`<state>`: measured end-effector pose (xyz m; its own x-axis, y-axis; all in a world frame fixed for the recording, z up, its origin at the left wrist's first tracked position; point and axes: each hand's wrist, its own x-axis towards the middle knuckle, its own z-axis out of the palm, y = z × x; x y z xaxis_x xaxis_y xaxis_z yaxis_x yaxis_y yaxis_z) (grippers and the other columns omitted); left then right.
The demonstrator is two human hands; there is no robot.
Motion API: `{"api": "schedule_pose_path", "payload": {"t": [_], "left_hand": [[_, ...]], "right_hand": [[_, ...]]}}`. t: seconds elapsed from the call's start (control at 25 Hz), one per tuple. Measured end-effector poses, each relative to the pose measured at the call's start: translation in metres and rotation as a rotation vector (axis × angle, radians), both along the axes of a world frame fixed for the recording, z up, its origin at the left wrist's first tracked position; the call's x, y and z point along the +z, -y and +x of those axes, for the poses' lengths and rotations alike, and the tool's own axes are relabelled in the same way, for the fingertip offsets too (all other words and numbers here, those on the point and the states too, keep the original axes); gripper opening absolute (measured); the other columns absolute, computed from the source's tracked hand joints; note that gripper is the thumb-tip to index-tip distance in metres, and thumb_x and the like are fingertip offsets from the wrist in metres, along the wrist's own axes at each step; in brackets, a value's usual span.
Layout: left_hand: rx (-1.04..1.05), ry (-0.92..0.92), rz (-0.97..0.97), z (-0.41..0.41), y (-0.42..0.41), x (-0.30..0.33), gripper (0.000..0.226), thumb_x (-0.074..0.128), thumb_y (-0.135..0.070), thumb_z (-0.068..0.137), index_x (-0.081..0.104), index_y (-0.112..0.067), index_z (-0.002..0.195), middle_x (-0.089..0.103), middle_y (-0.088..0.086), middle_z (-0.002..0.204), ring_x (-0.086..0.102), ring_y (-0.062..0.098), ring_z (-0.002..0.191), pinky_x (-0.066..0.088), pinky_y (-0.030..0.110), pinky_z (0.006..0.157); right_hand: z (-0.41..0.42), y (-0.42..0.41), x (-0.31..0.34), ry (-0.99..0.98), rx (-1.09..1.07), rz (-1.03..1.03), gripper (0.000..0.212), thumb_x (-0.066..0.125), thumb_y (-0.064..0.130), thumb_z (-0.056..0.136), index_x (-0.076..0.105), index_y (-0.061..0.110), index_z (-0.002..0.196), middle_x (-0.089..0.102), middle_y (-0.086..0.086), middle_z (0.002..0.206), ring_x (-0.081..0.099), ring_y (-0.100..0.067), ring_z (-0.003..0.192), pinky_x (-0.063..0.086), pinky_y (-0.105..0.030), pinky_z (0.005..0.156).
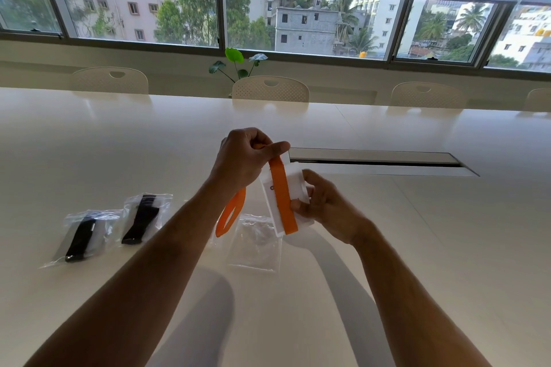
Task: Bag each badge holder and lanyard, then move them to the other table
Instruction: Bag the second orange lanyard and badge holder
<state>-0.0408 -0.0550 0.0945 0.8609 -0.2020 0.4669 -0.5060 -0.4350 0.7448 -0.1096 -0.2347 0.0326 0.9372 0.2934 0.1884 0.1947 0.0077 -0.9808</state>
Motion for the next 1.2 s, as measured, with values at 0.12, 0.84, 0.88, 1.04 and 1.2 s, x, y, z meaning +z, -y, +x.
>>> {"api": "schedule_pose_path", "payload": {"t": [0.12, 0.84, 0.88, 1.04, 1.2], "left_hand": [[-0.159, -0.159, 0.043, 0.001, -0.003, -0.006, 0.034, 0.059, -0.059, 0.076, 0.060, -0.025, 0.072, 0.062, -0.010, 0.065, 0.059, 0.011, 0.058, 0.046, 0.013, 0.053], [-0.482, -0.603, -0.289, -0.020, 0.006, -0.066, 0.014, 0.050, -0.028, 0.096, 0.063, -0.026, 0.101, 0.067, -0.002, 0.072, 0.062, 0.012, 0.061, 0.050, 0.022, 0.058], [-0.485, -0.598, -0.291, -0.021, 0.006, -0.068, 0.017, 0.048, -0.022, 0.100, 0.063, -0.029, 0.101, 0.061, -0.001, 0.066, 0.055, 0.010, 0.055, 0.046, 0.021, 0.054], [-0.496, -0.554, -0.282, -0.027, 0.009, -0.077, 0.030, 0.040, -0.012, 0.100, 0.060, -0.033, 0.092, 0.050, -0.003, 0.062, 0.041, 0.007, 0.050, 0.036, 0.018, 0.047], [-0.426, -0.445, -0.207, -0.032, 0.014, -0.083, 0.021, 0.038, -0.018, 0.103, 0.055, -0.019, 0.091, 0.056, -0.008, 0.064, 0.047, 0.002, 0.048, 0.038, 0.013, 0.047]], "right_hand": [[-0.003, 0.003, 0.000, 0.016, 0.028, 0.062, 0.045, 0.060, 0.007, 0.085, 0.049, 0.015, 0.127, 0.065, -0.007, 0.121, 0.065, -0.029, 0.111, 0.052, -0.051, 0.096], [0.009, 0.002, -0.008, 0.057, -0.100, 0.453, 0.037, 0.055, 0.004, 0.085, 0.056, 0.005, 0.122, 0.071, -0.009, 0.110, 0.066, -0.028, 0.107, 0.055, -0.041, 0.092], [0.010, 0.002, -0.006, 0.051, -0.117, 0.462, 0.037, 0.057, 0.005, 0.084, 0.056, 0.006, 0.121, 0.071, -0.009, 0.109, 0.067, -0.027, 0.107, 0.055, -0.040, 0.092], [0.013, 0.001, -0.004, 0.033, -0.212, 0.471, 0.040, 0.060, 0.009, 0.082, 0.056, 0.004, 0.122, 0.070, -0.010, 0.111, 0.067, -0.027, 0.106, 0.056, -0.039, 0.091], [0.014, -0.003, -0.006, 0.021, -0.340, 0.500, 0.034, 0.062, 0.008, 0.083, 0.059, 0.008, 0.117, 0.073, -0.004, 0.103, 0.070, -0.022, 0.100, 0.058, -0.033, 0.081]]}}
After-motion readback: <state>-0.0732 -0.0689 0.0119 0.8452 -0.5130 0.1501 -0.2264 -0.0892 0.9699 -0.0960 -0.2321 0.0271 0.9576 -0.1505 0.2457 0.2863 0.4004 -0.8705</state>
